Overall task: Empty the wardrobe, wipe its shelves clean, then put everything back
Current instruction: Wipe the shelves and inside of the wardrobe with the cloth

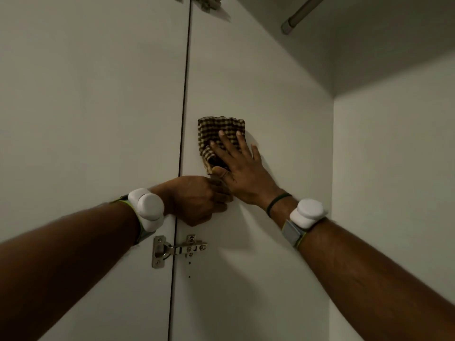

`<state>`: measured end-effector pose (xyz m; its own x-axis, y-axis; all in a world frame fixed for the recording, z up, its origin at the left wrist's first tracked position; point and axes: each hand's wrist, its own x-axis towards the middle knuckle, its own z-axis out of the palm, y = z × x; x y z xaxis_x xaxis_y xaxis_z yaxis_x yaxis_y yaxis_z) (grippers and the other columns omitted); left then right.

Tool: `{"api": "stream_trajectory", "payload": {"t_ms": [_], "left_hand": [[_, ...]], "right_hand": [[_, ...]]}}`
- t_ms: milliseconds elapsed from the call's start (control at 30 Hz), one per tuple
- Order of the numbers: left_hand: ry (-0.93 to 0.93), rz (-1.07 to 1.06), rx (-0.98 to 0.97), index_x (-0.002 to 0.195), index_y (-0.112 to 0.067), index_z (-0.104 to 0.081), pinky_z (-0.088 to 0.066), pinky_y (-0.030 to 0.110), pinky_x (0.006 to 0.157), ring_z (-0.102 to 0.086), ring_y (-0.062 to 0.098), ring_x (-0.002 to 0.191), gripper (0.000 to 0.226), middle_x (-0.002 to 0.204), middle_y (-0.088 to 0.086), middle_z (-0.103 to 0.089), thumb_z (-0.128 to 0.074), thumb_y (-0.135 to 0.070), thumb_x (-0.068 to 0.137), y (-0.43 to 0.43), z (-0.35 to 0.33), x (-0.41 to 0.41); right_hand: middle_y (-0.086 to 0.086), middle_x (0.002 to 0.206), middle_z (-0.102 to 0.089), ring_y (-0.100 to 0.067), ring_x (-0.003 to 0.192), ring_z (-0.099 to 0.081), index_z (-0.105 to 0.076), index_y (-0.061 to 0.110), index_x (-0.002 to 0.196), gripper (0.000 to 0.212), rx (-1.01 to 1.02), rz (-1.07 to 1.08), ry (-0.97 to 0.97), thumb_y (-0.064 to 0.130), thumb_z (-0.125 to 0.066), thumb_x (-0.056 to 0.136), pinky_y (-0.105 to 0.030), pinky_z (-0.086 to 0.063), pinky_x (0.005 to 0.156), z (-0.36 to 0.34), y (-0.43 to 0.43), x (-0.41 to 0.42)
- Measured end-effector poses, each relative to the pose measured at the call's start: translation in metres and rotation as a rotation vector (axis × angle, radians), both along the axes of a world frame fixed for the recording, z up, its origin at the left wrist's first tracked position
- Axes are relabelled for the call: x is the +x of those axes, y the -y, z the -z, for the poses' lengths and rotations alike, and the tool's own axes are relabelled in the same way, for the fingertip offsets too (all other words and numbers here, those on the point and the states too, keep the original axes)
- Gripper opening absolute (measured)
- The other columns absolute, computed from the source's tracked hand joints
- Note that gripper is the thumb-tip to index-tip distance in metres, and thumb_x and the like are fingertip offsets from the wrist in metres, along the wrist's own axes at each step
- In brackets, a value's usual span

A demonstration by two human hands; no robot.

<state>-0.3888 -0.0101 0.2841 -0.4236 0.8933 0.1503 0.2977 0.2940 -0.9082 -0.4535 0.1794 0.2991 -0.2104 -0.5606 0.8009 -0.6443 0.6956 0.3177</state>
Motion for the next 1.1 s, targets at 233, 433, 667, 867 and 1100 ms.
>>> {"api": "stream_trajectory", "payload": {"t_ms": [233, 433, 667, 867, 1100], "left_hand": [[-0.143, 0.129, 0.060, 0.101, -0.008, -0.077, -0.053, 0.045, 0.100, -0.066, 0.033, 0.114, 0.038, 0.125, 0.017, -0.069, -0.046, -0.025, 0.087, 0.016, -0.076, 0.019], [-0.427, -0.122, 0.188, 0.146, -0.015, -0.050, -0.020, 0.050, 0.123, -0.032, 0.031, 0.148, 0.064, 0.158, 0.013, -0.038, -0.019, -0.041, 0.095, 0.036, -0.173, 0.044], [-0.337, -0.139, 0.399, 0.159, -0.020, -0.027, -0.002, 0.039, 0.126, -0.013, 0.021, 0.155, 0.055, 0.167, 0.001, -0.018, -0.031, -0.029, 0.105, 0.049, -0.174, 0.031], [-0.243, -0.192, 0.452, 0.159, -0.021, -0.027, -0.001, 0.039, 0.126, -0.010, 0.020, 0.155, 0.060, 0.167, 0.000, -0.016, -0.043, -0.019, 0.101, 0.041, -0.173, 0.041], [-0.217, -0.326, 0.382, 0.160, -0.024, -0.020, -0.002, 0.041, 0.126, -0.002, 0.020, 0.156, 0.062, 0.169, -0.001, -0.006, -0.042, -0.031, 0.102, 0.022, -0.161, 0.043]], "right_hand": [[0.008, 0.169, 0.007, -0.025, 0.155, 0.007, -0.001, 0.036, 0.160, 0.066, -0.214, 0.178, 0.064, 0.056, -0.030, 0.104, -0.062, -0.008, 0.121, 0.022, -0.105, -0.071], [-0.017, 0.167, -0.001, -0.041, 0.153, 0.004, -0.011, 0.019, 0.160, 0.085, -0.607, 0.512, 0.390, 0.073, -0.005, 0.095, -0.060, -0.008, 0.122, 0.032, -0.203, -0.126], [-0.007, 0.169, 0.006, -0.032, 0.154, 0.010, -0.015, 0.017, 0.161, 0.075, -0.817, 0.241, 0.352, 0.059, -0.028, 0.101, -0.049, 0.002, 0.124, 0.023, -0.089, -0.082], [0.006, 0.169, 0.002, -0.023, 0.154, 0.016, -0.016, 0.027, 0.160, 0.076, -0.481, -0.069, 0.121, 0.065, -0.011, 0.094, -0.051, 0.002, 0.121, 0.026, 0.070, 0.027], [0.006, 0.169, -0.003, -0.021, 0.155, 0.012, -0.014, 0.030, 0.160, 0.063, -0.261, -0.123, -0.028, 0.057, -0.022, 0.104, -0.059, -0.006, 0.122, 0.042, 0.065, 0.019]]}}
